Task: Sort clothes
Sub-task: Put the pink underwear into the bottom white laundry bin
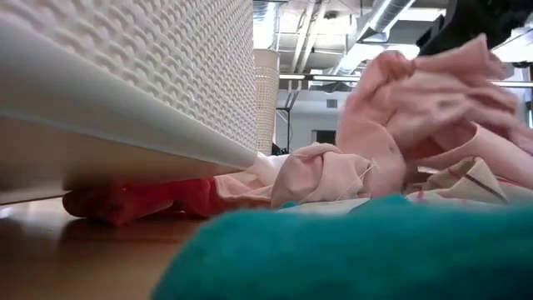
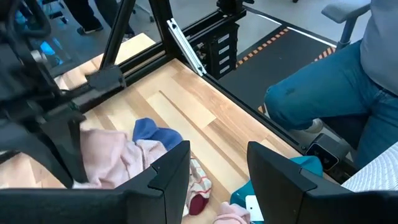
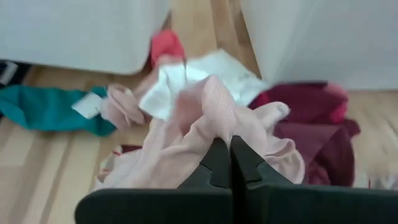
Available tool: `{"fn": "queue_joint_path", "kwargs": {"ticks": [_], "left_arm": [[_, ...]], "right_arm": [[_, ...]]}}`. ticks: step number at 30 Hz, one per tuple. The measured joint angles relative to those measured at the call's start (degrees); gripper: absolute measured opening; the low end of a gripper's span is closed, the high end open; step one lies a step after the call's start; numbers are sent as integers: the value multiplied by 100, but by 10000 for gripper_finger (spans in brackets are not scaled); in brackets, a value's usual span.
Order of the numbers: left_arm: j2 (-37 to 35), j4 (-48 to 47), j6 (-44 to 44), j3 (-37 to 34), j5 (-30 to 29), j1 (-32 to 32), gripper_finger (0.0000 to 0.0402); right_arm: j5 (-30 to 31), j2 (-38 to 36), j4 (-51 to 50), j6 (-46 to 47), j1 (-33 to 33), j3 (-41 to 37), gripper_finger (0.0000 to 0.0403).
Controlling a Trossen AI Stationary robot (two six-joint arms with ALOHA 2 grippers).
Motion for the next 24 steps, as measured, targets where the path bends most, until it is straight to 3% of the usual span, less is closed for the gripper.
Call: {"fn": "queue_joint_path", "kwargs": {"ticks": [10, 17, 24], "left_arm": [[0, 69, 86, 0, -142, -2, 155], [0, 151, 98, 0, -1054, -2, 155], [0, 406, 87, 0, -1456, 0, 155]], "right_arm": [[81, -357, 489, -498, 134, 1, 0], [80, -433, 952, -976, 134, 13, 0], [79, -452, 952, -1227, 134, 251, 0]]}}
